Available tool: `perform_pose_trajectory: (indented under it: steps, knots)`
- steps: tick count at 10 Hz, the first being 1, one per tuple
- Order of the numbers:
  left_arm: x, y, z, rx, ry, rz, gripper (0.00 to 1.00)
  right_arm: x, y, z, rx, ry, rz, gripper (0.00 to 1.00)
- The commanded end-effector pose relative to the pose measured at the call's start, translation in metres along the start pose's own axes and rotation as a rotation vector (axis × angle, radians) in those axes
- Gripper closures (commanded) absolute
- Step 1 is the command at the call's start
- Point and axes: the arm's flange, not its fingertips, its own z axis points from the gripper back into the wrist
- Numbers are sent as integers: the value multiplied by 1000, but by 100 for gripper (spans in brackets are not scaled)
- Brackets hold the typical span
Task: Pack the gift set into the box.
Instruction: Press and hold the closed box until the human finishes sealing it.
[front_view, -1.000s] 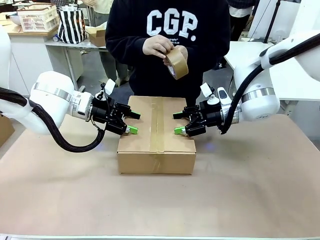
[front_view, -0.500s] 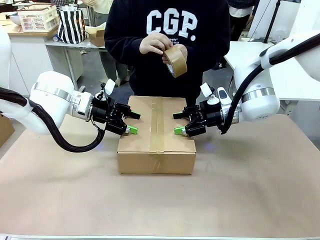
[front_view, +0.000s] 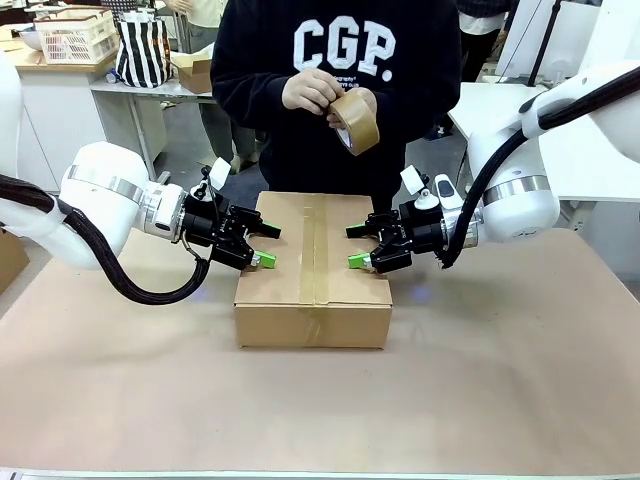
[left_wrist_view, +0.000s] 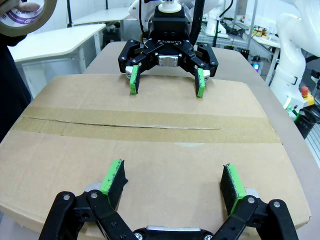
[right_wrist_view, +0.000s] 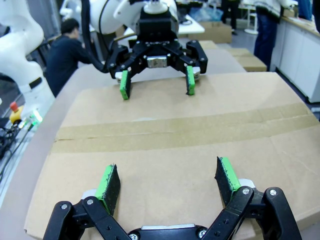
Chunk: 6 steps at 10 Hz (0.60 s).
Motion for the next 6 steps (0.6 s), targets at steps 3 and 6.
perform_pose_trajectory:
  steps: [3, 6]
  knots:
    - [-5, -3, -1, 7, 9, -9, 0, -2, 0, 0, -5, 9, -1, 0]
    - [-5, -3, -1, 7, 9, -9, 0, -2, 0, 0, -5, 9, -1, 0]
